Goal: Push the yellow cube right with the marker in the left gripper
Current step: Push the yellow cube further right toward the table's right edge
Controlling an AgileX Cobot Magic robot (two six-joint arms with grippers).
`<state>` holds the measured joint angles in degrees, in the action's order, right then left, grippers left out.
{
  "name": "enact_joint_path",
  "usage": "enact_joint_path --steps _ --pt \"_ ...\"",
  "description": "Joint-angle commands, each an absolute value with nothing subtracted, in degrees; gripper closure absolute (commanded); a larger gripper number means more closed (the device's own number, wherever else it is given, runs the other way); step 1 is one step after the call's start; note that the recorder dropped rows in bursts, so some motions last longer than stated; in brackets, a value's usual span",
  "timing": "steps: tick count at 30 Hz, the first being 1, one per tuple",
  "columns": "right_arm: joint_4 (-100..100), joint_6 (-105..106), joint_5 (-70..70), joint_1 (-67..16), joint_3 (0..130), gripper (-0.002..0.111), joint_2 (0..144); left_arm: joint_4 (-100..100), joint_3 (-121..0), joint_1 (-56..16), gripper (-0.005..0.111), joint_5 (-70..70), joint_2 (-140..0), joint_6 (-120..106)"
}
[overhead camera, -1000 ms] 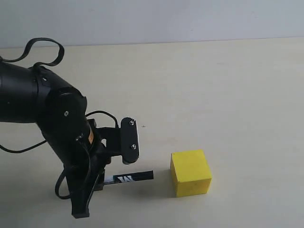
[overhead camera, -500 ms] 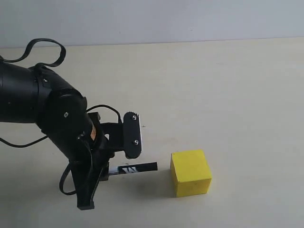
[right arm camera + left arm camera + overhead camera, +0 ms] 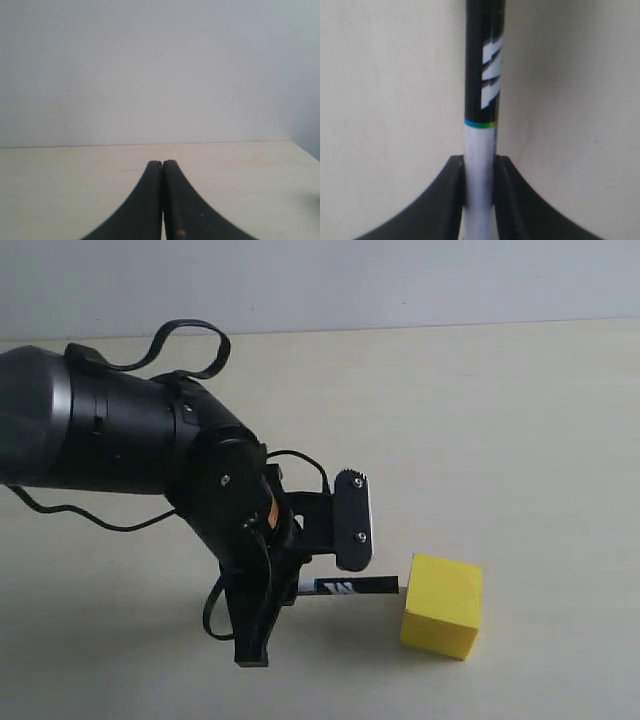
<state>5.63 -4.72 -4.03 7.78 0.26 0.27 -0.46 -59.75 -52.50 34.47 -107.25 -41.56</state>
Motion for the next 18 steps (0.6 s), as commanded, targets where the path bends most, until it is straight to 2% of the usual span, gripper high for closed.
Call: enact_joint_path --steps 1,10,18 --pt "5.6 -4.7 -3.7 7.6 0.0 0.108 0.0 -1.6 -61.0 -49.7 0.107 37.5 -107.0 -41.4" --pt "5.6 -4.7 -3.7 7.6 0.0 0.108 0.0 -4.3 -62.3 -48.9 0.107 44.0 -107.5 -45.0" --pt "5.6 -4.7 -3.7 7.6 0.0 0.108 0.0 -2.1 -69.8 -48.9 0.107 52.3 -109.5 -50.8"
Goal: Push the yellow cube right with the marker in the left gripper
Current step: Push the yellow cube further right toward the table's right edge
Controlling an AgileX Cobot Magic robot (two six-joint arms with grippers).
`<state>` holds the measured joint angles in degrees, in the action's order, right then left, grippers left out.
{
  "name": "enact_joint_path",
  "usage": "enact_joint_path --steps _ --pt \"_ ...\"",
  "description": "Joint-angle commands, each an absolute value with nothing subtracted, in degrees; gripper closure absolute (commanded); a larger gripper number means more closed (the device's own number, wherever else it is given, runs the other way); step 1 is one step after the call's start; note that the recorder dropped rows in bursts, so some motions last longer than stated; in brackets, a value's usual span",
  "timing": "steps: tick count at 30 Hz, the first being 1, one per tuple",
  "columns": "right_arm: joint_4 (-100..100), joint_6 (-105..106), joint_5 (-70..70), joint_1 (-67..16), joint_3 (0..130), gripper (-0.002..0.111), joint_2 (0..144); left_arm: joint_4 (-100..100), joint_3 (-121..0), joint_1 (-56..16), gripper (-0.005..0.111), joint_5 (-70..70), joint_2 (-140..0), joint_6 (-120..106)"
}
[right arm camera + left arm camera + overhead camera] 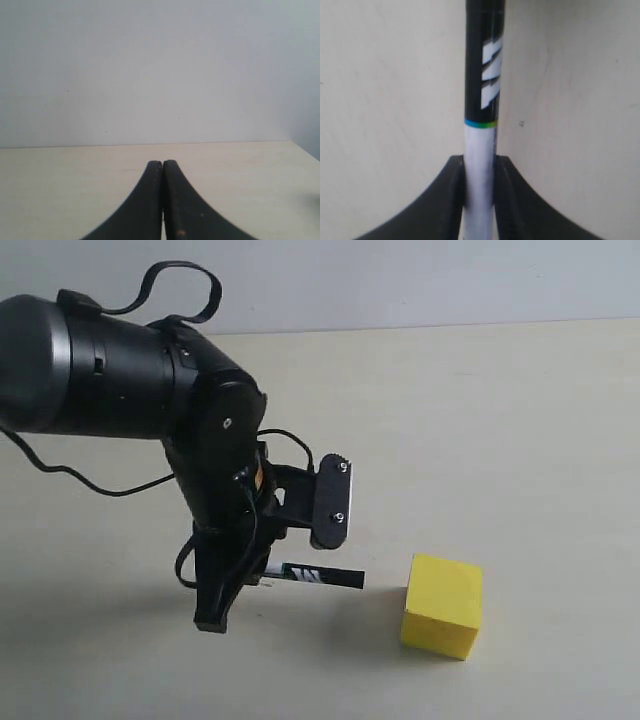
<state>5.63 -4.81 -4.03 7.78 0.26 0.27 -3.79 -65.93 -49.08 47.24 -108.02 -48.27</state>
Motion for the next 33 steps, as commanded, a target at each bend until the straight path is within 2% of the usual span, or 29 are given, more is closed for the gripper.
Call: enact_joint_path --steps 1,16,22,27,33 --pt "5.6 -4.7 -3.7 7.6 0.0 0.108 0.0 -1.9 -70.7 -48.9 0.107 53.5 -110.1 -50.8" --pt "5.6 -4.7 -3.7 7.6 0.0 0.108 0.0 -0.7 -72.6 -49.2 0.107 48.7 -112.9 -53.0" --pt "5.6 -4.7 -3.7 7.6 0.0 0.108 0.0 -0.9 -72.6 -57.3 0.107 48.7 -112.9 -55.2" --pt "5.6 -4.7 -3.7 7.6 0.0 0.108 0.0 -1.0 -72.6 -52.2 0.107 53.3 -112.9 -49.4" --pt "5.6 -4.7 -3.7 7.6 0.0 0.108 0.0 1.1 -72.8 -51.3 0.107 54.0 -113.1 -47.9"
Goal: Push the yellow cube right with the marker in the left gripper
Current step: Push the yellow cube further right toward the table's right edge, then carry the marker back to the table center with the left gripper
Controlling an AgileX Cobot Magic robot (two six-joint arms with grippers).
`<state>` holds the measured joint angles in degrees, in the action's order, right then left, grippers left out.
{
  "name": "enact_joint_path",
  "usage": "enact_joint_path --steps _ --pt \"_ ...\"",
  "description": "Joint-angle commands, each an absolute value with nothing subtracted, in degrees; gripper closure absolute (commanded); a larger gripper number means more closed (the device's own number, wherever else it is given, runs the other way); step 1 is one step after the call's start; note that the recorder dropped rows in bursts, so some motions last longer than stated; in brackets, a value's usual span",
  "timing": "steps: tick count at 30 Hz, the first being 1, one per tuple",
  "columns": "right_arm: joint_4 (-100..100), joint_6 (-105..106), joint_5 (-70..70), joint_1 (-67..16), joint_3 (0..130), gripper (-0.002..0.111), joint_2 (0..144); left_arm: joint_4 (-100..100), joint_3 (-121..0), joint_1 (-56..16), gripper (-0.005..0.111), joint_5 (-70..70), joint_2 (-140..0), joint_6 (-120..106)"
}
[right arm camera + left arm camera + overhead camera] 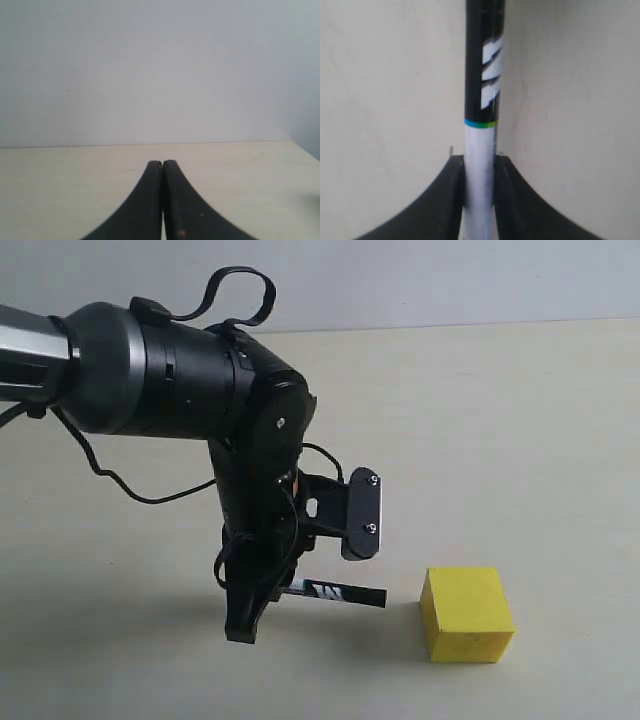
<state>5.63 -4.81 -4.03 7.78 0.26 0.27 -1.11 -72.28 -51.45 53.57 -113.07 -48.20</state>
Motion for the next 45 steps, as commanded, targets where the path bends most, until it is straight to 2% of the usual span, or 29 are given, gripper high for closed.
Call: enact_joint_path --steps 1,4,8,11,16,19,45 --pt "5.6 -4.7 -3.7 7.6 0.0 0.108 0.0 2.2 -73.6 -51.3 0.107 54.7 -113.9 -47.9" --pt "5.6 -4.7 -3.7 7.6 0.0 0.108 0.0 4.8 -76.9 -52.0 0.107 55.3 -116.3 -47.9" --pt "5.6 -4.7 -3.7 7.6 0.0 0.108 0.0 6.4 -86.7 -58.0 0.107 58.8 -120.7 -47.9" --pt "5.6 -4.7 -3.7 7.6 0.0 0.108 0.0 6.2 -89.9 -57.5 0.107 63.6 -121.3 -47.9" --pt "5.6 -4.7 -3.7 7.6 0.0 0.108 0.0 3.8 -90.1 -54.7 0.107 68.5 -121.1 -47.2" --pt "5.6 -4.7 -3.7 7.6 0.0 0.108 0.0 3.7 -90.1 -55.7 0.107 69.3 -121.3 -47.1" --pt "5.6 -4.7 -3.7 7.6 0.0 0.108 0.0 3.4 -87.6 -57.9 0.107 63.3 -121.3 -44.6"
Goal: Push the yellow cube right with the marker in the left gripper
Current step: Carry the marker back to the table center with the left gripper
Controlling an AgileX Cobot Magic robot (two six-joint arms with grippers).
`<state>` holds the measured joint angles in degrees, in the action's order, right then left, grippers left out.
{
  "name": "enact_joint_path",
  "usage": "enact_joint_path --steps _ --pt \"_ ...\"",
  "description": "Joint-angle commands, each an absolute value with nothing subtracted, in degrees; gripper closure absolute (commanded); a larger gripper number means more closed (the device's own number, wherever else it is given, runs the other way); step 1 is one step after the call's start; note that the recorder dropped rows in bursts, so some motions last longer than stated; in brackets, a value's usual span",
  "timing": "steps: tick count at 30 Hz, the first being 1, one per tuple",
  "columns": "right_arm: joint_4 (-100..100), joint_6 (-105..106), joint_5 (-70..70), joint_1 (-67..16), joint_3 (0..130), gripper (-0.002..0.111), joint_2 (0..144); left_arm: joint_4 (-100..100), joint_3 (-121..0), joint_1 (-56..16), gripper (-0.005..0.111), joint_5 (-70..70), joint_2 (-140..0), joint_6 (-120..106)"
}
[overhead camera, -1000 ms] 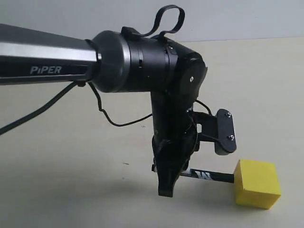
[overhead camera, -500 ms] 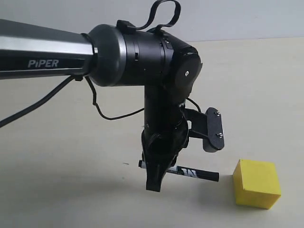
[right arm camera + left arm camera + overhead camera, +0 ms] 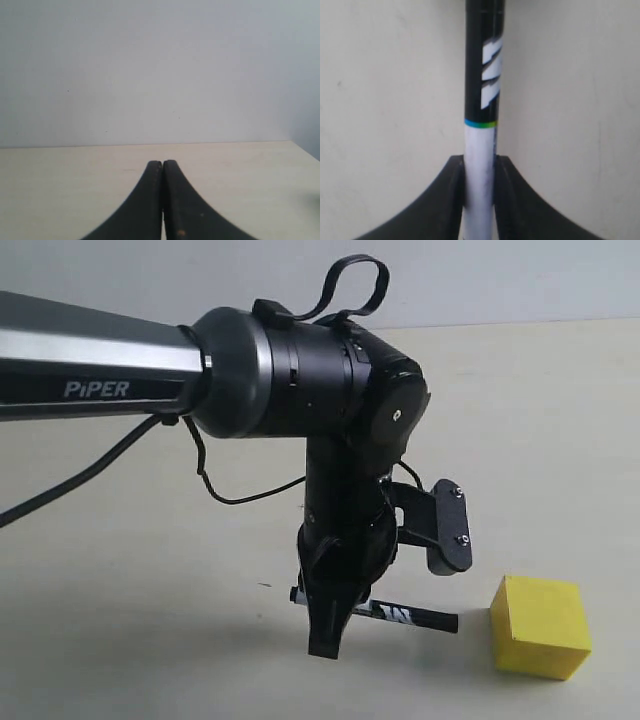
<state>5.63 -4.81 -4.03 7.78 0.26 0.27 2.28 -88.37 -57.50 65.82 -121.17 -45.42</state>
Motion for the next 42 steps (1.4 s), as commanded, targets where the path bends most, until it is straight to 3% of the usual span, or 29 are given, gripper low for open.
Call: enact_joint_path --steps 1,14,37,42 --pt "5.6 -4.7 -3.7 7.6 0.0 0.108 0.0 4.4 -87.6 -57.9 0.107 62.8 -121.3 -44.6" --pt "5.6 -4.7 -3.7 7.6 0.0 0.108 0.0 5.1 -87.6 -61.7 0.107 57.5 -121.3 -44.8" --pt "5.6 -4.7 -3.7 7.6 0.0 0.108 0.0 -1.5 -87.6 -57.0 0.107 62.8 -119.9 -34.2" --pt "5.6 -4.7 -3.7 7.6 0.0 0.108 0.0 -2.0 -87.6 -51.2 0.107 61.6 -115.3 -23.7"
